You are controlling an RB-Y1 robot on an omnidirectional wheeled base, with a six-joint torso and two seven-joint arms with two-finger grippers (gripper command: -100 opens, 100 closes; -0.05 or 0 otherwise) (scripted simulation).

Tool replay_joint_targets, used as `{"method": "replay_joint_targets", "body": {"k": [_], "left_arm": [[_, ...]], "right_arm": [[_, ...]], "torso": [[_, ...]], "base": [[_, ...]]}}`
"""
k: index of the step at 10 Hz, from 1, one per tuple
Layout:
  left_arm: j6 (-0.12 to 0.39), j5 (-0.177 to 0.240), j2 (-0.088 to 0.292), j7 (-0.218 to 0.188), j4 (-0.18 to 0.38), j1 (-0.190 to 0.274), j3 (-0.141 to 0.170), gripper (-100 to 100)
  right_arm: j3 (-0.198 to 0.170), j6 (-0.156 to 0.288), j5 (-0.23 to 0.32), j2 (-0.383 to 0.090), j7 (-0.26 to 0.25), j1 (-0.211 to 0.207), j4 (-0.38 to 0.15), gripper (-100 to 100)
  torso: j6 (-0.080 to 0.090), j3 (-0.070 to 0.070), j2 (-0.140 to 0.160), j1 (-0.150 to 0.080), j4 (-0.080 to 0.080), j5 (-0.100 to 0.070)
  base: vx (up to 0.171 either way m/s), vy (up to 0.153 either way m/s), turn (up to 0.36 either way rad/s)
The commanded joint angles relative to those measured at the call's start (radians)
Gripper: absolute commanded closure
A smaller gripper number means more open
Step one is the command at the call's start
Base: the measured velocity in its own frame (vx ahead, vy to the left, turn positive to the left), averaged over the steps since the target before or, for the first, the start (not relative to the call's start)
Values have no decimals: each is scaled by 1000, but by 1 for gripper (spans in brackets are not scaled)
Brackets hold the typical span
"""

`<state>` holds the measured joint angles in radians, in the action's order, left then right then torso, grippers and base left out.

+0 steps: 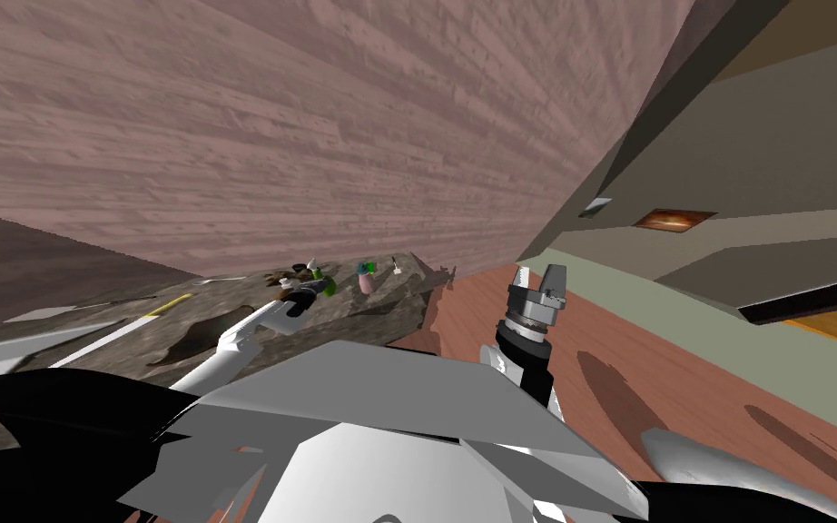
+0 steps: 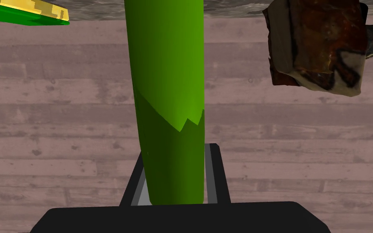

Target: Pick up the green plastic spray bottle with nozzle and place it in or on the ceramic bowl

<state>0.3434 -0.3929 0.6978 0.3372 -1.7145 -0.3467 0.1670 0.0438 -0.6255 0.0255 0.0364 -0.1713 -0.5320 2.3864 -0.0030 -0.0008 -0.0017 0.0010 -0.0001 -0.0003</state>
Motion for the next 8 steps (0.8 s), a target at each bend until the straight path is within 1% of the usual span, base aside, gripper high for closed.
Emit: {"method": "replay_joint_targets", "body": {"k": [1, 2, 3, 4, 5, 8], "left_arm": [[9, 5, 3, 5, -46, -17, -18, 100], [10, 4, 1, 8, -73, -30, -27, 100], [17, 8, 5, 6, -67, -26, -23, 100], [20, 8, 4, 7, -72, -28, -24, 0], [23, 20, 28, -4, -106, -29, -15, 100], [29, 37, 62, -18, -160, -31, -2, 100]], "right_arm": [[0, 0, 0, 0, 0, 0, 0, 0], [0, 0, 0, 0, 0, 0, 0, 0], [0, 0, 0, 0, 0, 0, 0, 0], [0, 0, 0, 0, 0, 0, 0, 0], [0, 0, 0, 0, 0, 0, 0, 0], [0, 0, 0, 0, 0, 0, 0, 0]], "torso": [[0, 0, 0, 0, 0, 0], [1, 0, 0, 0, 0, 0], [1, 0, 1, -1, 0, 0], [2, 1, 2, 0, 1, 0], [1, 2, 4, 0, 1, 0], [2, 5, 8, -3, 3, -2]], "base": [[77, -1, 203], [74, -2, 207], [32, -6, 42], [0, 0, 0], [-14, -15, 98], [-29, -22, 75]]}}
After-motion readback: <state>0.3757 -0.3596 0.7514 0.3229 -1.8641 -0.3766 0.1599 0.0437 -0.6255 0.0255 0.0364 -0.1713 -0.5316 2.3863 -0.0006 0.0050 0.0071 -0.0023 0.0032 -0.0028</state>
